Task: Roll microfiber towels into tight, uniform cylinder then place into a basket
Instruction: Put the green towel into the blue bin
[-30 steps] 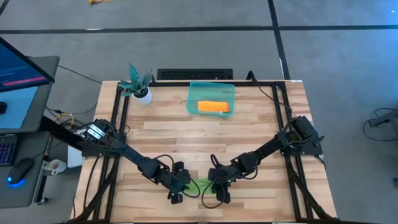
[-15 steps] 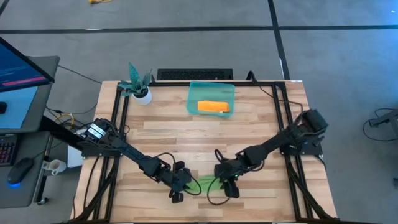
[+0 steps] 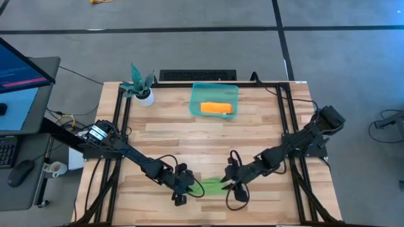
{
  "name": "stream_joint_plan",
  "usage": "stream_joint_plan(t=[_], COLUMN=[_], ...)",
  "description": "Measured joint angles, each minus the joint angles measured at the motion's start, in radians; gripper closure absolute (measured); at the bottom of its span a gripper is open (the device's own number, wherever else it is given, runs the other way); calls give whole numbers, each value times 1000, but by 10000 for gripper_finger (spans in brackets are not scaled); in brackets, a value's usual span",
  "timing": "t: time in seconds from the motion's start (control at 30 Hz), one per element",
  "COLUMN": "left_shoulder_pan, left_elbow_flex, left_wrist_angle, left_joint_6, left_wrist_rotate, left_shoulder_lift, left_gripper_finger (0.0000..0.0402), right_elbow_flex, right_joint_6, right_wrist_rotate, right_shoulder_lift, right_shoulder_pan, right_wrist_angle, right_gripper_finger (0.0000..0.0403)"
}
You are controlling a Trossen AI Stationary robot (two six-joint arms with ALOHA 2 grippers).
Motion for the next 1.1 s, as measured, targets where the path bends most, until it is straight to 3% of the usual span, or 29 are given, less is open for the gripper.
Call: stream_joint_plan(t=[0.23, 0.43, 0.6, 1.1], left_shoulder_pan=[0, 0, 0, 0], left_elbow_flex=[0, 0, 0, 0], left_wrist_angle=[0, 0, 0, 0], left_joint_6=[-1, -2, -2, -2], left_wrist_rotate=[-2, -3, -2, -2], left_shoulder_lift=[0, 0, 0, 0], left_gripper_finger=[376, 374, 375, 373], right_elbow_flex=[2, 2, 3, 4], right_joint_6=[-4, -4, -4, 60], right_wrist_rotate=[-2, -11, -191, -307], right_shoulder_lift=[101, 175, 216, 225], right_shoulder_pan=[-35, -70, -92, -126], right_wrist_angle=[77, 85, 147, 138], right_gripper_finger=[225, 169, 135, 132])
